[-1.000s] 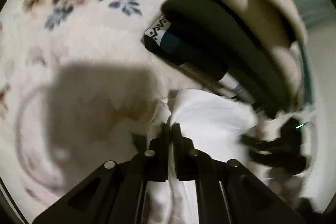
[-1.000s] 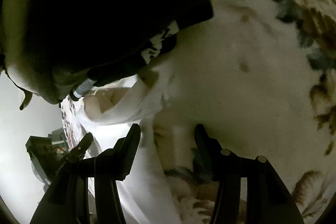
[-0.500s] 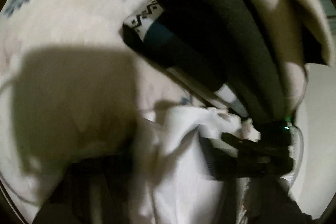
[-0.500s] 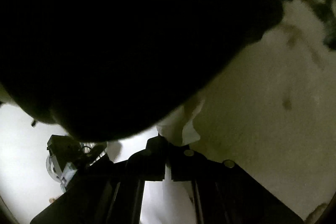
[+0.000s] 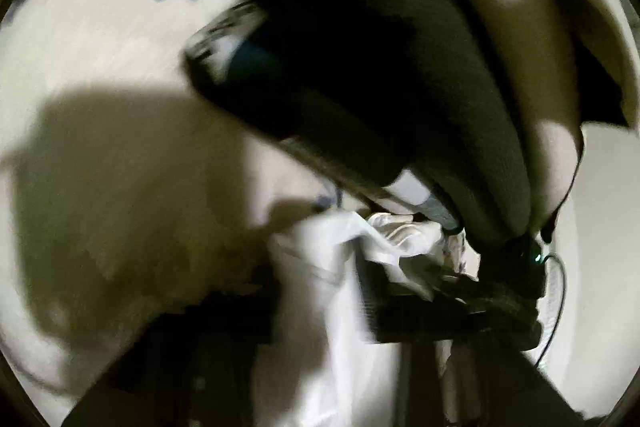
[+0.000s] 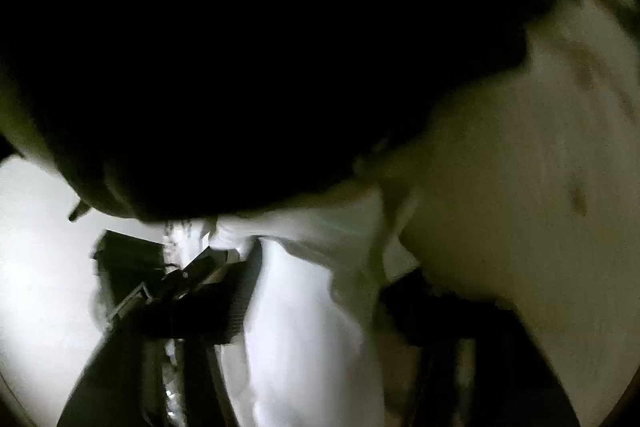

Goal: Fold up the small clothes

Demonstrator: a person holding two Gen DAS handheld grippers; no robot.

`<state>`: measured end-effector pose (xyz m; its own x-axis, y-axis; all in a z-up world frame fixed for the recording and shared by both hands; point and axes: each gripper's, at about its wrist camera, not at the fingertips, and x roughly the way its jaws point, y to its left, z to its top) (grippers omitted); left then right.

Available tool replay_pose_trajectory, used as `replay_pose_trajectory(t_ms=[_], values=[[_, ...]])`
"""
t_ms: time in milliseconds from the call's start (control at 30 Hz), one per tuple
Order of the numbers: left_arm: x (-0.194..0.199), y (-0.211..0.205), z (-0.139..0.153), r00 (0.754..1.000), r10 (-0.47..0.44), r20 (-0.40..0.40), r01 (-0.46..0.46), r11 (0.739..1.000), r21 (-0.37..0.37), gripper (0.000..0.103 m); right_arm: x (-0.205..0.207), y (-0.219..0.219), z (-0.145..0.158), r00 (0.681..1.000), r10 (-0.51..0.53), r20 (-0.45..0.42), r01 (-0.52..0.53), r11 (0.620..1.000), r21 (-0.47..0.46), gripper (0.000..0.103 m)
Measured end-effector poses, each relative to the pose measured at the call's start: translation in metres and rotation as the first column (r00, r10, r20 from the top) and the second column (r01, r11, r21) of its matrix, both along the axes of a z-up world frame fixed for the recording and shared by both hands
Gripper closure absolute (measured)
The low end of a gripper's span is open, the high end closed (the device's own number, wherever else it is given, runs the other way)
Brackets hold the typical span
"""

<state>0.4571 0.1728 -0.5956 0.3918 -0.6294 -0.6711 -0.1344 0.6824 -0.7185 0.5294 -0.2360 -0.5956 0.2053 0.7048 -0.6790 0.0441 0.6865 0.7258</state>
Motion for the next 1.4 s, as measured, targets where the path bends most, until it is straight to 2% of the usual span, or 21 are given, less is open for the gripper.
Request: replay_pose_trajectory(t_ms=[133,233,367,467,533,567,600,633,667,700,733,767,833,933,967,1067,1133,1200,1233,1300,1400], values=[[-0.014,0.014,0.029,0.997,-0.018,0.075,0.015,0.999,0.043,0.097,-0.015,0.006,0.027,0.995,0.006,0.100,-0.002,0.999,-0.043,0.100],[-0.021,0.019,0.052,0.992,-0.025,0.123,0.021,0.999,0.032,0.097,-0.029,0.003,0.051,0.989,0.027,0.147,-0.022,0.999,-0.032,0.100],[-0.050,0.039,0.085,0.982,-0.033,0.188,0.034,0.999,-0.002,0.097,-0.060,-0.011,0.088,0.976,0.067,0.209,-0.065,0.998,-0.017,0.100],[-0.080,0.041,0.104,0.976,-0.046,0.212,0.052,0.998,-0.022,0.096,-0.085,-0.035,0.108,0.969,0.098,0.228,-0.099,0.995,-0.007,0.100],[-0.095,0.036,0.111,0.977,-0.063,0.206,0.065,0.998,-0.007,0.094,-0.114,-0.031,0.117,0.968,0.124,0.216,-0.129,0.992,0.010,0.100],[-0.108,0.032,0.114,0.976,-0.093,0.197,0.089,0.996,0.026,0.093,-0.128,-0.032,0.118,0.971,0.143,0.193,-0.148,0.989,0.012,0.100],[-0.119,0.021,0.110,0.976,-0.122,0.180,0.114,0.992,0.056,0.089,-0.140,-0.026,0.118,0.973,0.158,0.169,-0.162,0.987,0.012,0.100],[-0.140,0.020,0.111,0.977,-0.159,0.142,0.147,0.985,0.095,0.077,-0.158,-0.027,0.116,0.974,0.182,0.137,-0.184,0.983,0.000,0.099],[-0.153,0.011,0.110,0.977,-0.179,0.116,0.165,0.979,0.119,0.069,-0.174,-0.007,0.111,0.971,0.212,0.107,-0.212,0.977,-0.017,0.097],[-0.167,0.006,0.107,0.978,-0.193,0.084,0.181,0.974,0.135,0.051,-0.195,0.002,0.103,0.966,0.255,0.049,-0.254,0.967,-0.031,0.092],[-0.184,-0.002,0.104,0.979,-0.201,0.042,0.194,0.971,0.137,0.041,-0.204,0.007,0.099,0.958,0.286,0.000,-0.286,0.957,-0.042,0.081],[-0.202,-0.006,0.095,0.980,-0.197,-0.001,0.196,0.972,0.126,0.041,-0.218,0.007,0.094,0.947,0.318,-0.054,-0.321,0.946,-0.053,0.075],[-0.238,0.004,0.082,0.979,-0.181,-0.098,0.192,0.975,0.112,0.041,-0.250,0.005,0.087,0.915,0.377,-0.146,-0.391,0.917,-0.084,0.055],[-0.261,0.003,0.075,0.979,-0.137,-0.152,0.153,0.983,0.102,0.041,-0.290,0.006,0.087,0.883,0.414,-0.221,-0.440,0.895,-0.080,0.055],[-0.266,0.009,0.076,0.982,-0.118,-0.147,0.132,0.987,0.090,0.041,-0.296,0.000,0.091,0.890,0.396,-0.224,-0.422,0.903,-0.081,0.055],[-0.254,0.016,0.081,0.990,-0.092,-0.110,0.103,0.990,0.099,0.041,-0.290,-0.017,0.097,0.942,0.275,-0.191,-0.298,0.949,-0.103,0.055],[-0.234,0.001,0.081,0.992,-0.107,-0.065,0.115,0.984,0.135,0.041,-0.281,-0.017,0.094,0.972,0.167,-0.166,-0.187,0.976,-0.111,0.055],[-0.213,-0.026,0.071,0.991,-0.132,-0.028,0.135,0.979,0.150,0.041,-0.269,-0.002,0.086,0.984,0.101,-0.148,-0.119,0.985,-0.122,0.055],[-0.201,-0.038,0.068,0.988,-0.154,-0.016,0.155,0.977,0.150,0.041,-0.262,0.011,0.082,0.986,0.096,-0.134,-0.115,0.984,-0.138,0.055],[-0.185,-0.066,0.051,0.978,-0.208,-0.026,0.209,0.963,0.170,0.041,-0.264,0.037,0.072,0.984,0.119,-0.131,-0.150,0.953,-0.263,0.055],[-0.193,-0.085,0.029,0.953,-0.286,-0.103,0.302,0.928,0.220,0.041,-0.296,0.058,0.052,0.966,0.148,-0.210,-0.223,0.889,-0.399,0.056]])
